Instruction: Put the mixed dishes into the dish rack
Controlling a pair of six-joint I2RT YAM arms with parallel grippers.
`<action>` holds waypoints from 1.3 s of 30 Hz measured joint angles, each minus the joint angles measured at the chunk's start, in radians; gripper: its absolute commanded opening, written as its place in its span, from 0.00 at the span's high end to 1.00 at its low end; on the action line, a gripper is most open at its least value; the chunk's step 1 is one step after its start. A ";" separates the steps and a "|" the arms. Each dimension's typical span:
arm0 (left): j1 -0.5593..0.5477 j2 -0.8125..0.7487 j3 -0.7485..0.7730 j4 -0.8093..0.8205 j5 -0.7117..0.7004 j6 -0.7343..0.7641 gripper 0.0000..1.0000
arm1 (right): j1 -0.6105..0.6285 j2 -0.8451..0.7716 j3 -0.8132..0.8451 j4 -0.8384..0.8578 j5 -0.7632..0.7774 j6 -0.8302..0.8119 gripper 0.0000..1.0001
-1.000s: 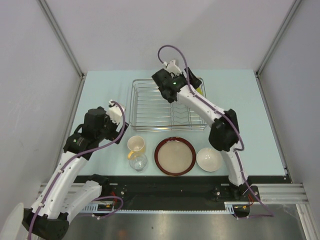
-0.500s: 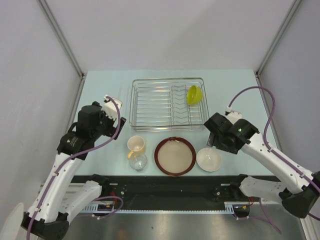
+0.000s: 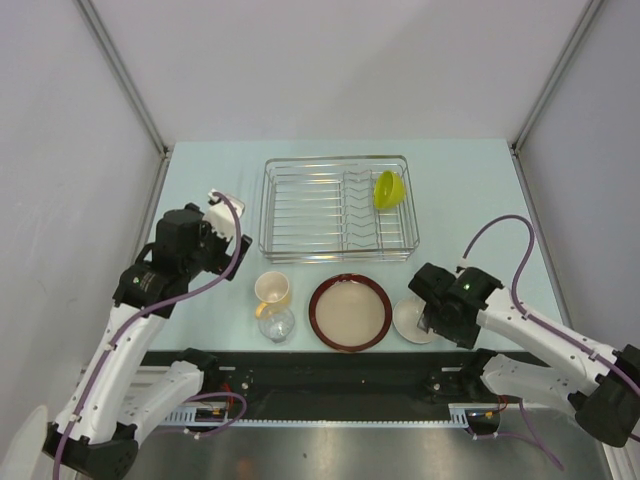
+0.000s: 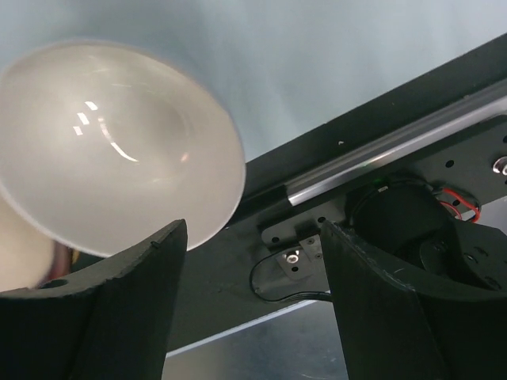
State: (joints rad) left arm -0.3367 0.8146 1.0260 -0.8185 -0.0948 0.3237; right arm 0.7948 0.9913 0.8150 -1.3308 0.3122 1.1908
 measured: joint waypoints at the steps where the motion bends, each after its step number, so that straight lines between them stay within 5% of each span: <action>1: 0.000 0.002 0.003 0.000 0.000 0.000 0.00 | 0.000 0.000 -0.019 0.005 -0.003 0.009 0.27; 14: 0.000 0.025 0.024 0.000 0.002 -0.008 0.00 | -0.049 0.021 -0.108 0.180 -0.008 0.049 0.32; 23: 0.000 0.025 0.046 -0.006 0.001 -0.008 0.00 | -0.036 0.064 -0.187 0.279 -0.029 0.092 0.64; 24: 0.000 0.024 0.046 -0.007 0.001 -0.008 0.00 | -0.036 0.064 -0.190 0.280 -0.029 0.093 0.79; 27: 0.000 0.021 0.046 -0.007 0.001 -0.008 0.00 | -0.038 0.063 -0.194 0.267 -0.018 0.098 1.00; 33: 0.000 0.003 0.046 -0.008 0.001 -0.008 0.00 | -0.005 0.033 -0.163 0.245 0.026 0.092 1.00; 39: 0.001 -0.017 0.046 -0.007 0.001 -0.008 0.00 | 0.097 0.084 0.109 0.056 0.170 0.081 1.00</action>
State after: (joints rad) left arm -0.3359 0.7975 1.0718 -0.8257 -0.0937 0.3157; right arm 0.8913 1.0752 0.9245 -1.2751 0.4820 1.2716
